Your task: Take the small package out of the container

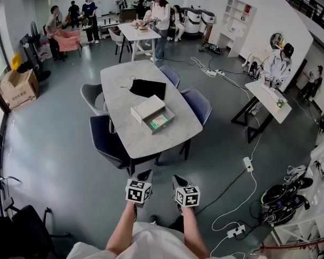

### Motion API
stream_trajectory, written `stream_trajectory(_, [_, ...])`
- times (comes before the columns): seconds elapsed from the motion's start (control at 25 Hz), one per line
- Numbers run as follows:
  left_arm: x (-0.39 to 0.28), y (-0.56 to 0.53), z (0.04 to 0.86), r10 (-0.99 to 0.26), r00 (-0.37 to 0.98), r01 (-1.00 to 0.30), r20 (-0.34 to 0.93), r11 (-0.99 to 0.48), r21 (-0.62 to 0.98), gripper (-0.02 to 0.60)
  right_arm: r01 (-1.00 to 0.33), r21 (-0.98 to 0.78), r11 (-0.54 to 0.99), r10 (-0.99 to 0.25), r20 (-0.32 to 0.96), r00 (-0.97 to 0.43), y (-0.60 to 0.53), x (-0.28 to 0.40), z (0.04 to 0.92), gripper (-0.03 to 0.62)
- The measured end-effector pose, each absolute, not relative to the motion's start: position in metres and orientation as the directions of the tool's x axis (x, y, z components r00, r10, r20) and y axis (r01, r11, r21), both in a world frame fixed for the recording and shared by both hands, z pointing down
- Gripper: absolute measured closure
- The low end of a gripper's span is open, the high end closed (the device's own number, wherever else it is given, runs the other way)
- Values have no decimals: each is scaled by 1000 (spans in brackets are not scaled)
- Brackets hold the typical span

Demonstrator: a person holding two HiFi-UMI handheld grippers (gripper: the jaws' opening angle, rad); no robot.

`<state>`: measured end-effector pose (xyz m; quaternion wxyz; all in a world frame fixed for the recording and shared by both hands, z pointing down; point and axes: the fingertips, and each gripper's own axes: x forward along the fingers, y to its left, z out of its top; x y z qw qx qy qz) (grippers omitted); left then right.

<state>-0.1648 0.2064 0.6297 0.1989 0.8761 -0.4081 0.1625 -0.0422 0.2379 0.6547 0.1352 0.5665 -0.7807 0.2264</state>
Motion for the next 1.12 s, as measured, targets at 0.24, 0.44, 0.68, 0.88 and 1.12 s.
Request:
stream_trajectory(0.24, [-166, 206, 625, -658, 617, -779, 433, -589, 215, 529, -946, -194, 261, -822, 469, -323, 239, -45, 655, 592])
stream_trajectory(0.44, [-170, 203, 621, -669, 613, -784, 421, -582, 217, 529, -943, -187, 274, -820, 467, -331, 235, -49, 654, 592])
stream_trajectory(0.68, [-178, 200, 613, -686, 603, -793, 408, -570, 215, 529, -934, -233, 270, -834, 429, -348, 230, -56, 642, 592])
stream_trajectory(0.88, [-171, 204, 617, -667, 623, -779, 409, -578, 244, 529, -879, -348, 325, -827, 347, -443, 239, -67, 631, 592])
stream_trajectory(1.12, [-152, 200, 626, -638, 647, -758, 418, -596, 263, 529, -875, -341, 343, -796, 390, -464, 238, -60, 646, 592])
